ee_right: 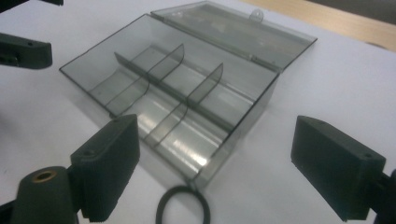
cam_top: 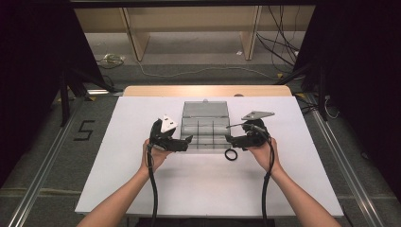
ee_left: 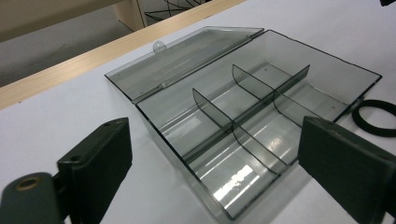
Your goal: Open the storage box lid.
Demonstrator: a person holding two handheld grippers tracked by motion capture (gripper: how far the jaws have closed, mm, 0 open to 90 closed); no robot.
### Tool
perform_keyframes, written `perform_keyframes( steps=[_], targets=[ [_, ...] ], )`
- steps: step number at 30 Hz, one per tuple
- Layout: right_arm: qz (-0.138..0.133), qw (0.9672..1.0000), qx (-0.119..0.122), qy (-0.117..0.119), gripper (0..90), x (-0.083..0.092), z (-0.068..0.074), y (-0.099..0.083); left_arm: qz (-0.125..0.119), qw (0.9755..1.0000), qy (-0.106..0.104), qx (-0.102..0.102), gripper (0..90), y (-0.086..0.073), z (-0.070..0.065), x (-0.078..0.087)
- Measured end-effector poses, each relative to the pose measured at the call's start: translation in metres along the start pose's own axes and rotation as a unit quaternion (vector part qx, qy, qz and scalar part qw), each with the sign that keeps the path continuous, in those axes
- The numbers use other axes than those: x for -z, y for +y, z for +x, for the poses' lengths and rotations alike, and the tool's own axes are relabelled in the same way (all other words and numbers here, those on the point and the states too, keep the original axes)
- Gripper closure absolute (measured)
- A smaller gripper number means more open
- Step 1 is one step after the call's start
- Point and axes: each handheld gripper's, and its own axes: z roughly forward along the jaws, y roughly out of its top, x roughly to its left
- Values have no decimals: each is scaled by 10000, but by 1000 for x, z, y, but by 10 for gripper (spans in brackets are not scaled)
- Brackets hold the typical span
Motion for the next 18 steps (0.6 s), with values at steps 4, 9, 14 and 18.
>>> perform_keyframes(
  steps=[4,9,14,18],
  targets=[
    [-29,9999,-100,23,158,11,-4,-9,35,10000,-25,-44,84,-3,-2,5],
    [-75,9999,-154,12,155,24,-3,-18,25,9999,-93,-57,79,-4,-6,7],
    [-63,9999,-55,65,121,31,2,-25,1,9999,-115,-123,71,-1,-9,9],
    [8,9999,-26,114,86,36,4,-31,9,9998,-157,-155,65,-2,-13,10]
  ],
)
